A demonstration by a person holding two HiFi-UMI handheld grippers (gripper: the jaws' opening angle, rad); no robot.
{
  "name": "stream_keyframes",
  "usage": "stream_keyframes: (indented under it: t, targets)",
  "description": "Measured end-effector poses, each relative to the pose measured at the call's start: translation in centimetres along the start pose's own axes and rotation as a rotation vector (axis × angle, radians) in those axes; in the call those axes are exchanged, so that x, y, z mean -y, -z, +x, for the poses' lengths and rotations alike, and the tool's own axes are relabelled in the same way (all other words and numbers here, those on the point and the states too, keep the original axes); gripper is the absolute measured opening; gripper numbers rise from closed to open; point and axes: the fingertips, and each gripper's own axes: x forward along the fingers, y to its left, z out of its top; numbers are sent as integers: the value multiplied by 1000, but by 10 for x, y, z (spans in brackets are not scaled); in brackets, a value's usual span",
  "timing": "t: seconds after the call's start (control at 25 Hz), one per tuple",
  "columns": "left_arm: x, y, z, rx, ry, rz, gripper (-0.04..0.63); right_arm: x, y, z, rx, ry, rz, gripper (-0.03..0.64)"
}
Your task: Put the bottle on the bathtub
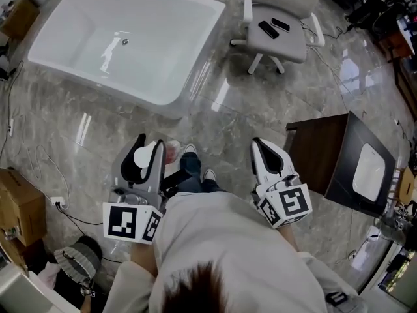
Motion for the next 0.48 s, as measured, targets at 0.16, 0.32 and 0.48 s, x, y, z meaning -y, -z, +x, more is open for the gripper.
stream_keyframes:
  t: [0.16,0.32,0.48]
  targets:
    - [-20,-6,26,-6,42,26,199,-2,-22,32,24,28,-6,-2]
    - [-40,-13,45,0,80,28,199,-2,-27,53,30,67,-1,-2]
    - [-53,-19,55,0,116,31,199,-3,-31,65,33,99,8,-2]
